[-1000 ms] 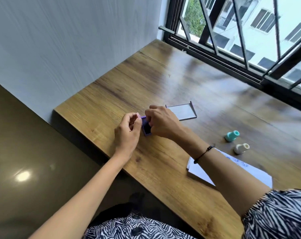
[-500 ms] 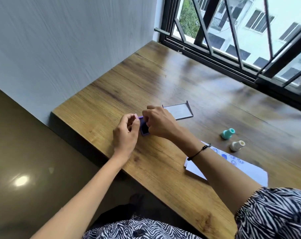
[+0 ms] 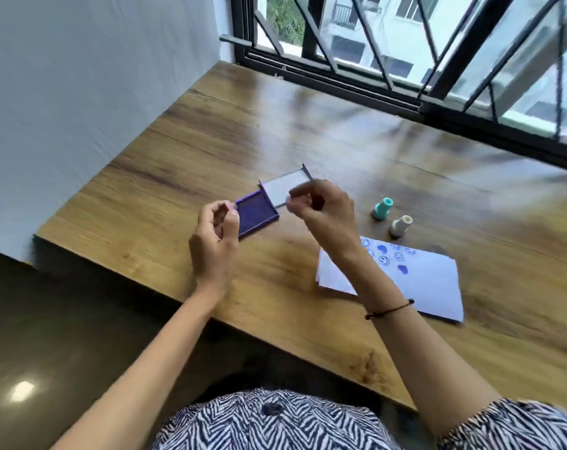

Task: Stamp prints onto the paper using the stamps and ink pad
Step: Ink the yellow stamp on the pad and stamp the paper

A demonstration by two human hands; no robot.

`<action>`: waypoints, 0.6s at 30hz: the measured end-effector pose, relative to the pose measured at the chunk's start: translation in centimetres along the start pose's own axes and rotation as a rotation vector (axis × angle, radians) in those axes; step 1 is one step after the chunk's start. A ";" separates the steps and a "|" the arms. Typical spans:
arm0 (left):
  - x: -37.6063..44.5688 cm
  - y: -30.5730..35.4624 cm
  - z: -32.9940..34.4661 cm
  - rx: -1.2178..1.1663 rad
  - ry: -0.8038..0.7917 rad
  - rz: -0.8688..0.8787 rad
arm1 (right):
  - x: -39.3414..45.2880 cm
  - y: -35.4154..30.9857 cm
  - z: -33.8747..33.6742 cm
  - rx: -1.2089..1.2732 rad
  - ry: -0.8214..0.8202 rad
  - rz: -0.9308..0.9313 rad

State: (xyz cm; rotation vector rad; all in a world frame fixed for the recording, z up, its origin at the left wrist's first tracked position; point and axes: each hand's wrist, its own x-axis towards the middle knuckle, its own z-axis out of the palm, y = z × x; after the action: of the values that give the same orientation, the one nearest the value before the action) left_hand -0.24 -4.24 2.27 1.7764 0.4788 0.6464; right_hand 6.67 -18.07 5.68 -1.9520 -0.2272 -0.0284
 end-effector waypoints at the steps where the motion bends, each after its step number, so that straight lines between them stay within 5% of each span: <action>1: -0.6 0.7 1.2 -0.028 -0.067 0.016 | -0.6 0.5 -1.4 0.052 0.022 0.056; 11: -8.9 4.5 11.1 0.073 -0.943 0.506 | -6.6 7.0 -13.8 0.156 0.516 0.336; 18: -9.7 4.1 12.9 0.083 -1.065 0.523 | -6.8 8.4 -15.9 -0.165 0.448 0.379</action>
State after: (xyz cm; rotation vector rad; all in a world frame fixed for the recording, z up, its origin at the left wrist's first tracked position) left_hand 0.62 -20.88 1.57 2.0444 -0.7064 -0.0508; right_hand 2.79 -36.74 3.23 -2.0649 0.4522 -0.2381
